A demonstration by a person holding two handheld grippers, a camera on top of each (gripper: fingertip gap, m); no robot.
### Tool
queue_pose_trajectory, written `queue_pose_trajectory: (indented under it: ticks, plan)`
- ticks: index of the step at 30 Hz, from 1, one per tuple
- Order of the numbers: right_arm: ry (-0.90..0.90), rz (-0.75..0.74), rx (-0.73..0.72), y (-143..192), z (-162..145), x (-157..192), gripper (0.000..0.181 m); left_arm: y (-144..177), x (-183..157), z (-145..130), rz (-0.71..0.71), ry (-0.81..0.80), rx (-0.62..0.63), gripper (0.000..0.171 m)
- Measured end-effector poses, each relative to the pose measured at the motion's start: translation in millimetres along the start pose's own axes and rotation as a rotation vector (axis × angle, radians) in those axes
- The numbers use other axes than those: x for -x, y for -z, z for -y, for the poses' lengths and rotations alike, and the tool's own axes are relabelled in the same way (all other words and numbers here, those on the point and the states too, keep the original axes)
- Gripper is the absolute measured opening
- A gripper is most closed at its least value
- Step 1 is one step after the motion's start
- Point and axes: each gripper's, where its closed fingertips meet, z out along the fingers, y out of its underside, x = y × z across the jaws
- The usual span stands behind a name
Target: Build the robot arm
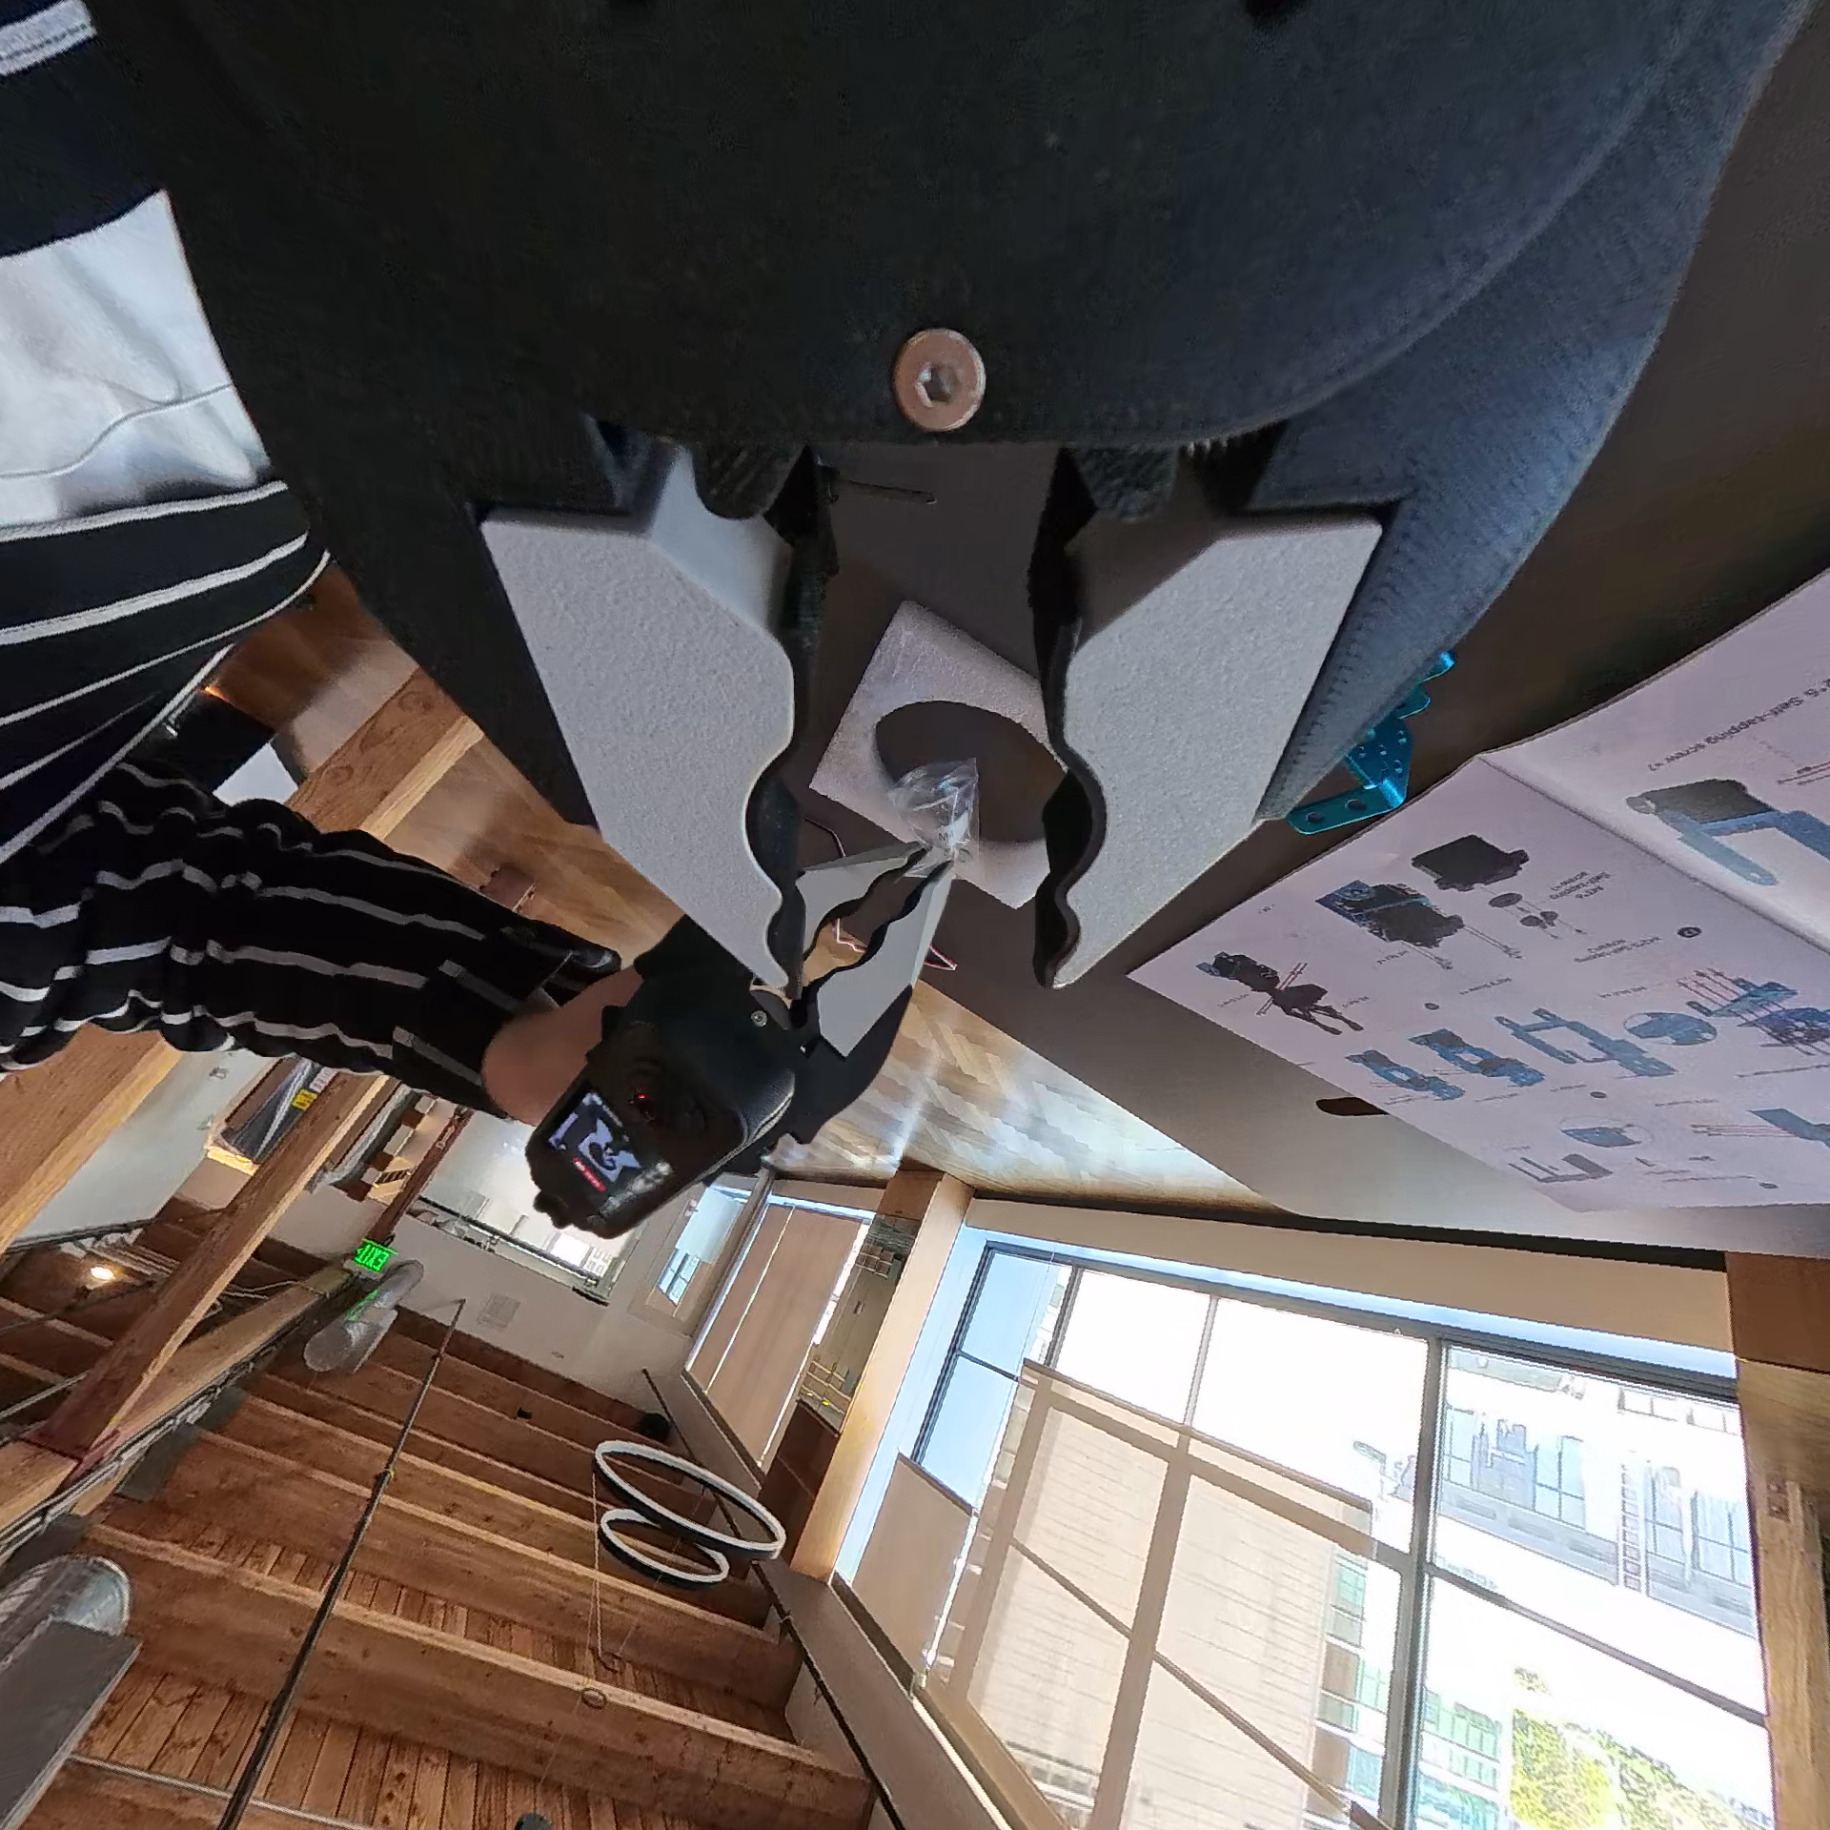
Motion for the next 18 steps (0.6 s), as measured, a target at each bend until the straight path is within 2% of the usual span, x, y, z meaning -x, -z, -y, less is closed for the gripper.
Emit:
queue_pose_trajectory:
  ticks: [5, 18]
  plan:
    - [-0.061, 0.019, -0.014, -0.2, -2.5, -3.2, 0.006, -0.7, -1.0, -0.6, -0.004, 0.001, 0.001, 0.046]
    - [-0.052, 0.001, -0.048, 2.8, 4.9, 0.4, 0.003, -1.2, -0.8, -1.5, -0.002, -0.001, 0.005, 0.046]
